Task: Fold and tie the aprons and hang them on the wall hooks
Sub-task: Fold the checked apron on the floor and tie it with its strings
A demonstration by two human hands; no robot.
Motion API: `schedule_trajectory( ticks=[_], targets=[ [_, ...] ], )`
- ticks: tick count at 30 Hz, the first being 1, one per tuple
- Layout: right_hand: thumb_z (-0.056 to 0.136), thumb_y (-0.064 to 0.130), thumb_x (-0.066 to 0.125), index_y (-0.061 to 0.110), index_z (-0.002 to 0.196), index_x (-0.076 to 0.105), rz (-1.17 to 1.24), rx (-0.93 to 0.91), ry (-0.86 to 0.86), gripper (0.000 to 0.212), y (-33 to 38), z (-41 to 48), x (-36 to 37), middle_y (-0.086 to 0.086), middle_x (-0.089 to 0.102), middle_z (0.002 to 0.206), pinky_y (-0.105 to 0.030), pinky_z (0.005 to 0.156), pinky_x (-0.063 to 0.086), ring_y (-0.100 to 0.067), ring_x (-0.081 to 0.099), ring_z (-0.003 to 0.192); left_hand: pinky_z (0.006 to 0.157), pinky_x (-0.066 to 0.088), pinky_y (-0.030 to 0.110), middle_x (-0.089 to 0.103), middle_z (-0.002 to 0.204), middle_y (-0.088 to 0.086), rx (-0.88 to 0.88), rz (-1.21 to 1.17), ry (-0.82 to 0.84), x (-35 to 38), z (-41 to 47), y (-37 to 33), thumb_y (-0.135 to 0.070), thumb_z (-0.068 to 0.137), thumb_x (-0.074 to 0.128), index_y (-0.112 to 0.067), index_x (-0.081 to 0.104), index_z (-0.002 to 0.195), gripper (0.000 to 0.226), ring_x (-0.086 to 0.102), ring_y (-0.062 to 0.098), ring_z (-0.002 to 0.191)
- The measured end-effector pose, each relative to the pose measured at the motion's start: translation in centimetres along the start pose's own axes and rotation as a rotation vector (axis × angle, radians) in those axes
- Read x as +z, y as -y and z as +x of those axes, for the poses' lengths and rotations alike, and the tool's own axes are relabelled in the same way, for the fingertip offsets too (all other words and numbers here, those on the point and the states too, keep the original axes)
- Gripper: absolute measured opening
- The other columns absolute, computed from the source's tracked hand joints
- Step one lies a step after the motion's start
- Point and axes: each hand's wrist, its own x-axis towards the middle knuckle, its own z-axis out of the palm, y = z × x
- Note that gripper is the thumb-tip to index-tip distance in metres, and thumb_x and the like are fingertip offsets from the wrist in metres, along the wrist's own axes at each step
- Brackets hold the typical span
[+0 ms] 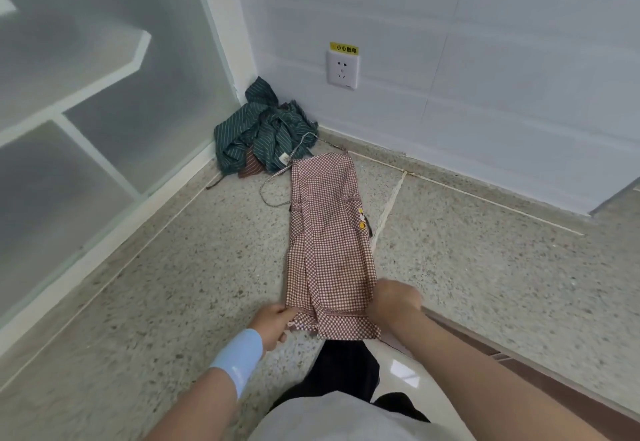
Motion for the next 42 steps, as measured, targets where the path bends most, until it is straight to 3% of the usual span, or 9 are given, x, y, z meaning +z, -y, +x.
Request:
schedule_trajectory(
  ticks=[3,8,12,22,27,31,34,38,42],
  targets=[
    [0.093,0.016,0.051,0.017,0.126,0.047,-0.018,-0.319,-0.173,0.033,3.0,0.1,0.2,-0.006,0.061,0.112,-0.037,0.076,0.054,-0.026,0.064,0.097,0.047,0.031,0.021,0.065,0.087,0.000,-0.030,-0.040,0.063,-0.1,-0.7,0.6,-0.036,0.092,0.066,-0.014,0.069,0.105,0.026,0.049,0.010,0.053],
    [0.096,0.009,0.058,0.035,0.154,0.023,-0.273,-0.761,-0.009,0.073,8.4,0.6,0.7,-0.008,0.058,0.123,-0.036,0.081,0.053,-0.028,0.062,0.107,0.054,0.037,0.021,0.074,0.101,0.000,0.018,-0.116,0.092,-0.2,-2.3,1.4,-0.026,0.091,0.065,-0.018,0.070,0.103,0.016,0.064,0.011,0.071],
    [0.097,0.011,0.057,0.024,0.142,0.049,-0.508,-0.829,-0.031,0.048,11.6,0.8,0.6,-0.007,0.063,0.126,-0.036,0.089,0.050,-0.026,0.061,0.115,0.056,0.042,0.021,0.074,0.095,-0.001,0.057,-0.160,0.011,-1.0,-2.4,2.3,-0.023,0.089,0.067,-0.016,0.072,0.103,0.016,0.066,0.009,0.072],
    [0.097,0.016,0.059,0.010,0.119,0.066,-0.519,-0.740,-0.002,0.024,14.4,2.0,0.5,-0.009,0.068,0.114,-0.033,0.085,0.050,-0.027,0.065,0.107,0.064,0.050,0.028,0.063,0.072,-0.006,0.440,0.235,-0.446,-2.0,-2.2,5.3,-0.027,0.081,0.076,-0.028,0.057,0.065,0.025,0.058,0.010,0.067],
    [0.100,0.015,0.049,0.032,0.151,0.037,0.134,-0.725,0.118,0.054,12.3,2.2,1.6,0.001,0.063,0.120,-0.029,0.089,0.052,-0.019,0.065,0.099,0.067,0.047,0.025,0.056,0.084,-0.008,0.325,1.021,0.003,-3.3,-2.3,5.7,-0.034,0.080,0.060,-0.027,0.053,0.069,0.015,0.059,0.015,0.079],
    [0.095,0.019,0.046,0.024,0.108,0.064,0.354,-0.420,-0.118,0.022,7.3,3.0,2.3,0.002,0.068,0.100,-0.028,0.077,0.051,-0.019,0.064,0.090,0.054,0.035,0.027,0.044,0.065,-0.004,0.343,0.935,-0.115,-3.8,-1.1,4.9,-0.044,0.092,0.051,-0.019,0.039,0.054,0.047,0.044,0.013,0.058],
    [0.092,0.027,0.043,0.017,0.091,0.065,0.254,-0.087,-0.088,0.024,2.9,3.2,3.5,-0.001,0.068,0.095,-0.032,0.070,0.052,-0.021,0.062,0.082,0.064,0.046,0.030,0.052,0.085,-0.006,0.490,0.760,-0.295,-2.8,0.0,4.3,-0.046,0.094,0.054,-0.021,0.051,0.069,0.036,0.052,0.012,0.073],
    [0.090,0.029,0.048,0.013,0.079,0.060,0.289,0.084,0.157,0.023,-0.8,2.7,5.4,-0.002,0.067,0.085,-0.032,0.065,0.052,-0.017,0.062,0.076,0.091,0.046,0.034,0.040,0.130,-0.008,0.581,1.088,-0.098,-1.3,1.0,4.9,-0.044,0.079,0.068,-0.030,0.054,0.115,0.042,0.039,0.014,0.121],
    [0.088,0.036,0.061,0.004,0.132,0.052,0.546,0.104,0.316,0.055,-1.4,2.5,7.3,-0.009,0.061,0.128,-0.028,0.084,0.047,-0.020,0.058,0.107,0.103,0.039,0.034,0.031,0.135,-0.007,0.528,1.122,-0.045,-1.2,1.5,4.9,-0.051,0.068,0.071,-0.032,0.048,0.125,0.064,0.028,0.015,0.128]
  ],
)
